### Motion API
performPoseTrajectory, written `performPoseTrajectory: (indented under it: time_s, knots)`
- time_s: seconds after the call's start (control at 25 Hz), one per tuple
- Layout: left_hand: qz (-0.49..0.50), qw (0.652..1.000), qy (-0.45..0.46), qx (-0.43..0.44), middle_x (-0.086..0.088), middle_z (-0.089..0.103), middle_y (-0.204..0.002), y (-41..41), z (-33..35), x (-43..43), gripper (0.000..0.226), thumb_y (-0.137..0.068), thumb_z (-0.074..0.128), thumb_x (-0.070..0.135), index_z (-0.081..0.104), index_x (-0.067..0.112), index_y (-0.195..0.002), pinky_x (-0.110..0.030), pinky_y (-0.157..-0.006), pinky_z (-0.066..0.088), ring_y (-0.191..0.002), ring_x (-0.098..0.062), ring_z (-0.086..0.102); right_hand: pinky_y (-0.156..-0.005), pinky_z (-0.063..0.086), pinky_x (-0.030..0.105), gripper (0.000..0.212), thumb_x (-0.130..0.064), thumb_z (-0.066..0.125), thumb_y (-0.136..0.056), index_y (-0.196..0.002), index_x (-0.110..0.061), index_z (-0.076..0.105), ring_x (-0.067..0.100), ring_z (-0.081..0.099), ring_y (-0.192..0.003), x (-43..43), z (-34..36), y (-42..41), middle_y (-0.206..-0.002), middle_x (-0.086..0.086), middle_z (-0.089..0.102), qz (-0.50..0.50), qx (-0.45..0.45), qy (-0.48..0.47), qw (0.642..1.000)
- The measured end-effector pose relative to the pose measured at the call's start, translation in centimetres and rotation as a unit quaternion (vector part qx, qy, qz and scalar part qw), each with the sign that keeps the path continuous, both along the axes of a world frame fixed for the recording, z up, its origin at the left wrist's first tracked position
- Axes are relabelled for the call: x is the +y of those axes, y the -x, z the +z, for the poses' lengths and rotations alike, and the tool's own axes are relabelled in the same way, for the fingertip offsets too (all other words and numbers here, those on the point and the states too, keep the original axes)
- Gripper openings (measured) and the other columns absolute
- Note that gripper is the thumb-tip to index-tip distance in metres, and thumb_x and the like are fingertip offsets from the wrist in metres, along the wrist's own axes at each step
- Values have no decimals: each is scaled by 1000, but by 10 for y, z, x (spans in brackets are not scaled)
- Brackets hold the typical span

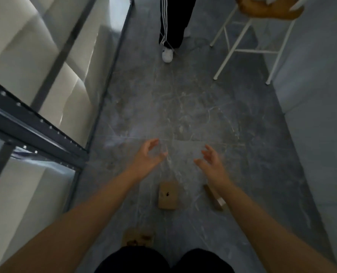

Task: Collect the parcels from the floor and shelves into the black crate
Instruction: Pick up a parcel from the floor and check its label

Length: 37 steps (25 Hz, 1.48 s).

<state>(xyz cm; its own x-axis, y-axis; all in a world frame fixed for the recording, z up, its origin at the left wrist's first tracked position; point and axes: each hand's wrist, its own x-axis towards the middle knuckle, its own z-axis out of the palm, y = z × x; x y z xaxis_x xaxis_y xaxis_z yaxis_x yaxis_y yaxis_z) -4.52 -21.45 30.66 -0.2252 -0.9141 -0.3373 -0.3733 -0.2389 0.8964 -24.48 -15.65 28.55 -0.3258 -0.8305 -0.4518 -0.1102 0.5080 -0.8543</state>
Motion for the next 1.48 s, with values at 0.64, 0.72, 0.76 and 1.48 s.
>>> performPoseTrajectory:
  time_s: [0.64,0.72,0.76,1.48]
  knots:
    - [116,918,-379,6,-16,50,-134,37,-345,45,53,-96,48,27,31,6,-141,-39,-95,46,-119,-31,52,-83,53,36,83,-31,67,-80,-145,-26,16,22,58,-108,14,-332,-43,-127,4,53,81,-127,-244,958]
    - [126,935,-329,41,-9,53,-126,45,-322,31,42,-99,38,29,39,10,-137,-31,-90,45,-113,-24,53,-79,53,34,75,-27,66,-80,-142,-26,23,20,59,-99,0,-308,-34,-118,2,56,28,-110,-195,974]
    - [130,943,-302,53,-9,54,-128,49,-304,18,40,-100,34,30,44,11,-134,-30,-92,44,-114,-23,53,-77,52,33,70,-25,65,-81,-139,-25,26,18,58,-97,-9,-289,-27,-116,2,57,-13,-110,-168,980]
    - [-46,981,-84,172,-2,74,-101,-58,493,-53,61,-61,69,53,66,18,-111,-28,-73,57,-91,-14,70,-102,42,53,109,-27,81,-64,-145,-27,7,28,46,-124,-91,497,-99,-141,5,36,26,-177,145,973]
